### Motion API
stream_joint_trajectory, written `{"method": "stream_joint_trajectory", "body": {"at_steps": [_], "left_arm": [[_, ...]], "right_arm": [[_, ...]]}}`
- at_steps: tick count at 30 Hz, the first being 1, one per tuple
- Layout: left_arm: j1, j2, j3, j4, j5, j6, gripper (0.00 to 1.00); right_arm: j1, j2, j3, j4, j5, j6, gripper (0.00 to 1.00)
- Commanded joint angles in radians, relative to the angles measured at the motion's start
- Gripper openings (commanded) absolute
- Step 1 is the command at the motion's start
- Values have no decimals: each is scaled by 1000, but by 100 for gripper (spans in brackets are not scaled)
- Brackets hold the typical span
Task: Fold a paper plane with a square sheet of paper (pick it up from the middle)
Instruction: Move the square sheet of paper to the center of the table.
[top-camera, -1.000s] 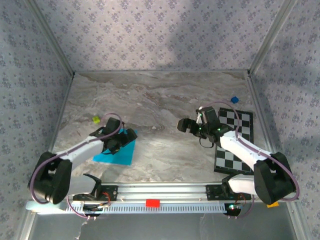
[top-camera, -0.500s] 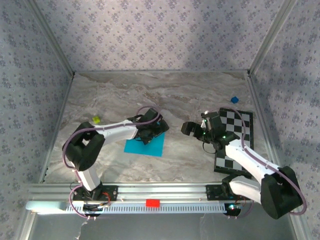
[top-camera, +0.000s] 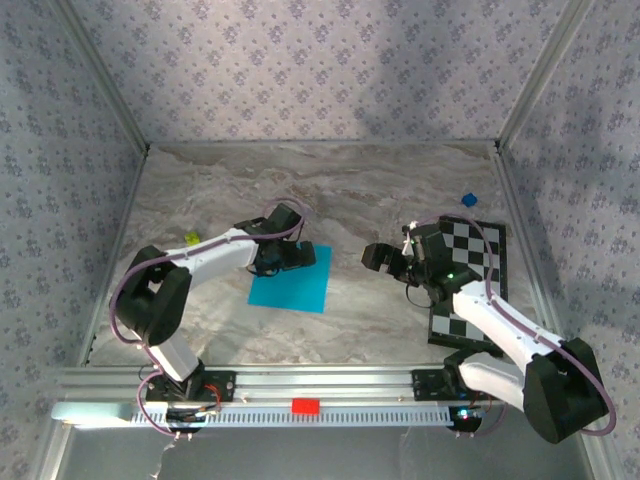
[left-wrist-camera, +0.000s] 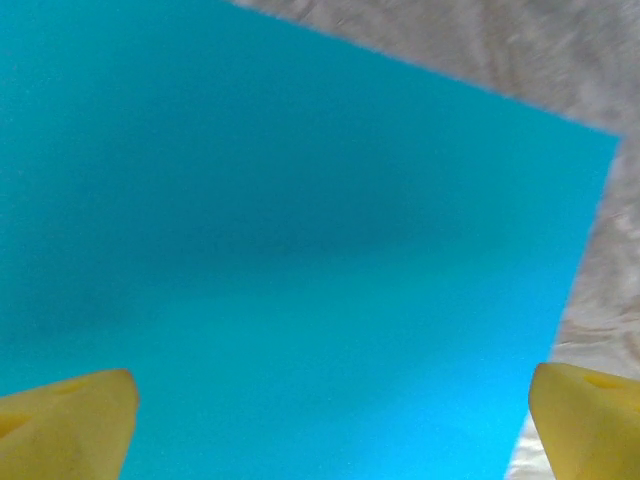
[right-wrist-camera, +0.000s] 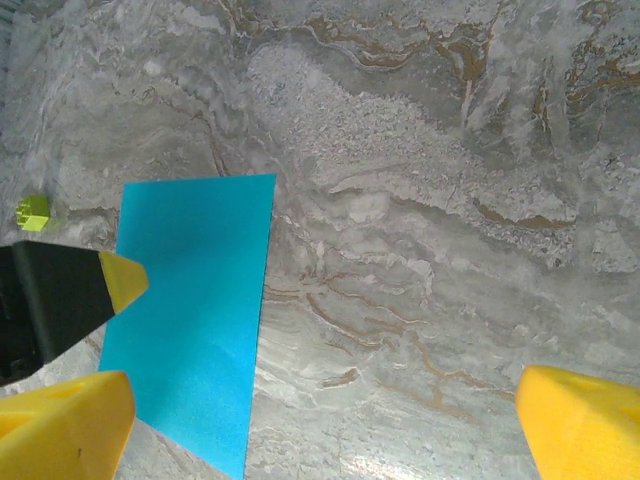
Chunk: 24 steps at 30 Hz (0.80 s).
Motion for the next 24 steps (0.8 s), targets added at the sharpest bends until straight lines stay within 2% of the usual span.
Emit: {"method": "stream_joint_trajectory", "body": {"at_steps": [1,9,18,21,24], "left_arm": [[10,-1,-15,-44,79,87,100],[-2,65,-54,-10,122,-63,100],[-98,66,-55,10,19,-303,100],[-118,54,-10,-19,-26,-267,100],[-126,28,59,-123,-148,-169,100]], "right_arm": [[8,11,10,4,-9,15,100],[11,18,8,-4,17,34,100],[9,-13,1,-37,95,83,100],[-5,-41,-11,-24,79,111,100],[-24,-42,-13,5,-8,79,100]]}}
